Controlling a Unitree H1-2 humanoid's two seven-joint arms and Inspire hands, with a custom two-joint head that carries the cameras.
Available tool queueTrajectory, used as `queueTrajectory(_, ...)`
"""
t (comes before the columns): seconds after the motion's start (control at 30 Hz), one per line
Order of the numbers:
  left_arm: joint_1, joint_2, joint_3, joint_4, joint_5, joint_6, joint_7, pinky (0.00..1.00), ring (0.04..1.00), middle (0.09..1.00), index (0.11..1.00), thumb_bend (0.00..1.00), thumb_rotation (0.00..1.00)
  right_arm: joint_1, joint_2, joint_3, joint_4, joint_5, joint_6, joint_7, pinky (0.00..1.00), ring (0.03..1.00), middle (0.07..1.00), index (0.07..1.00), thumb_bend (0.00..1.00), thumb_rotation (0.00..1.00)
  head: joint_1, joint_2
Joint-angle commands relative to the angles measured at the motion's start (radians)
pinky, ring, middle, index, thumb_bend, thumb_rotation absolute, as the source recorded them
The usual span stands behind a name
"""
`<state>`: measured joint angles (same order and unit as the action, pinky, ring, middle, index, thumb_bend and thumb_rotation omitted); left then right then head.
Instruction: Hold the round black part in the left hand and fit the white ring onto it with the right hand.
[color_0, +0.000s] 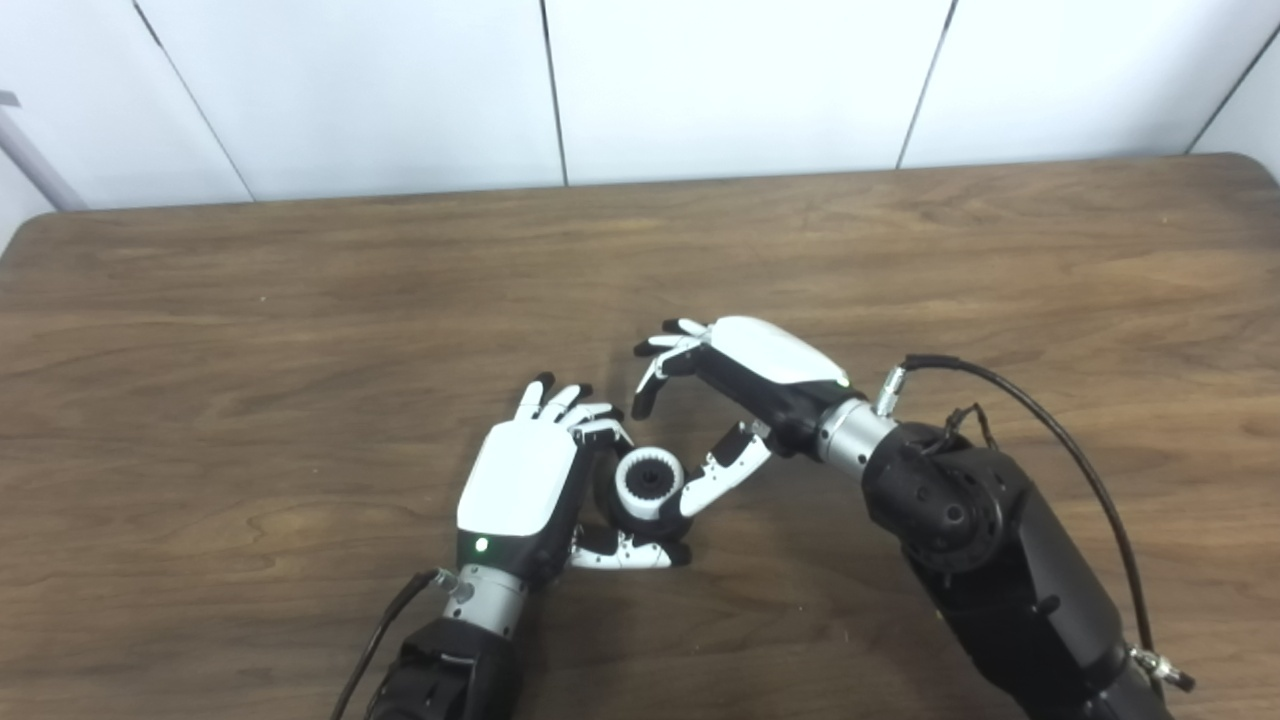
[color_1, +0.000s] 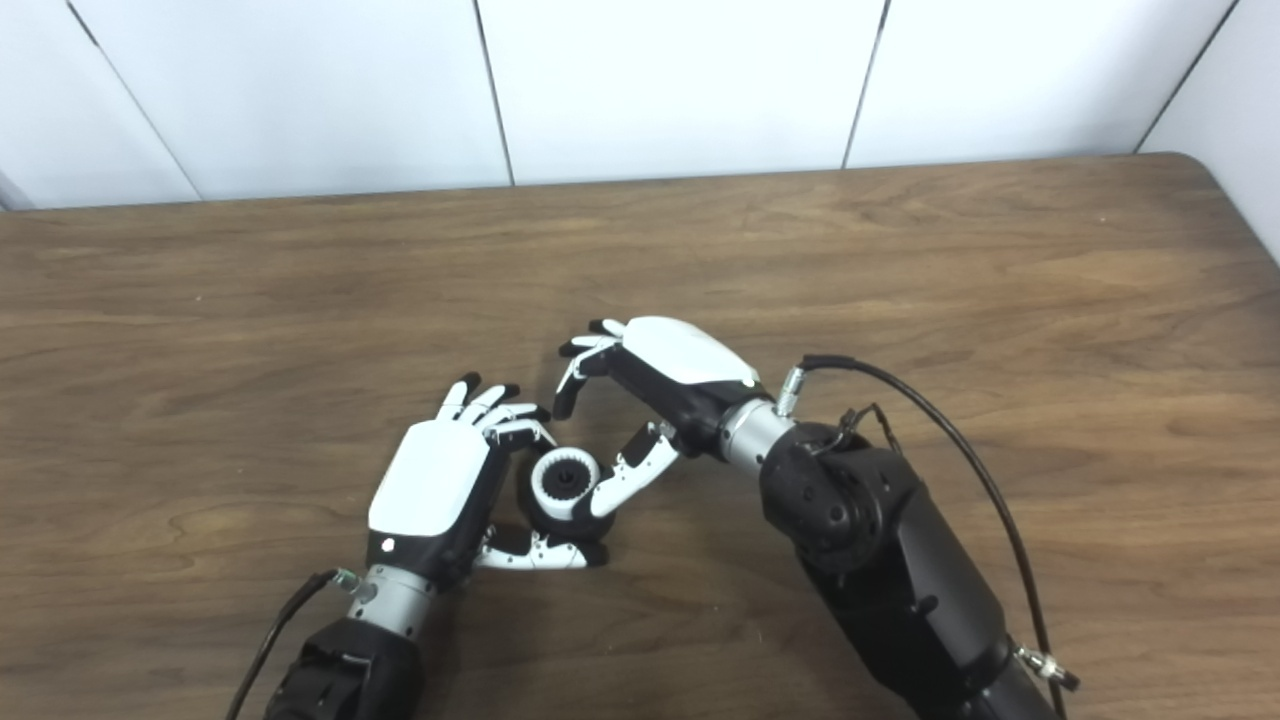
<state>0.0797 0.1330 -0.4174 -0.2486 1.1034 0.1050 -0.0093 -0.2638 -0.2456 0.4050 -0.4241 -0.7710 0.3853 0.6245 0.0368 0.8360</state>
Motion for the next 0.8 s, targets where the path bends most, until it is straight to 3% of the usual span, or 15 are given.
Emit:
queueTrajectory(0.0,-0.008,0.002,-0.002,-0.003,0.013,-0.005,0.003,1.00,0.895,0.778,0.484,0.52,0.06,-0.032,-0.015,-0.025,-0.053,0.000,-0.003,-0.007,1.00,0.987,0.908,0.649,1.00,0.28,0.000,0.000)
queueTrajectory(0.27,-0.007,-0.003,0.014,-0.018,0.019,0.023,-0.016,1.00,0.890,0.776,0.491,0.52,0.08,-0.016,-0.058,-0.090,-0.101,0.032,0.033,0.019,0.97,0.959,0.904,0.683,1.00,0.31,0.003,0.000)
queueTrajectory(0.4,-0.007,-0.005,0.021,-0.023,0.004,0.031,-0.031,1.00,0.885,0.778,0.495,0.52,0.08,-0.011,-0.084,-0.117,-0.112,0.041,0.034,0.013,0.91,0.934,0.896,0.690,1.00,0.35,0.005,-0.003)
queueTrajectory(0.43,-0.007,-0.005,0.022,-0.026,0.001,0.034,-0.038,1.00,0.888,0.782,0.574,0.74,0.19,-0.010,-0.086,-0.122,-0.113,0.044,0.037,0.014,0.91,0.935,0.900,0.696,1.00,0.36,0.005,-0.003)
queueTrajectory(0.5,-0.008,-0.003,0.025,-0.033,-0.002,0.041,-0.058,1.00,0.891,0.789,0.631,0.86,0.25,-0.012,-0.091,-0.141,-0.122,0.052,0.063,0.021,0.91,0.938,0.904,0.702,1.00,0.36,0.005,-0.004)
queueTrajectory(0.77,-0.006,-0.006,0.048,-0.051,-0.029,0.055,-0.089,1.00,0.894,0.819,0.742,0.92,0.32,0.001,-0.086,-0.182,-0.124,0.068,0.077,0.008,0.94,0.948,0.909,0.715,1.00,0.39,0.009,-0.008)
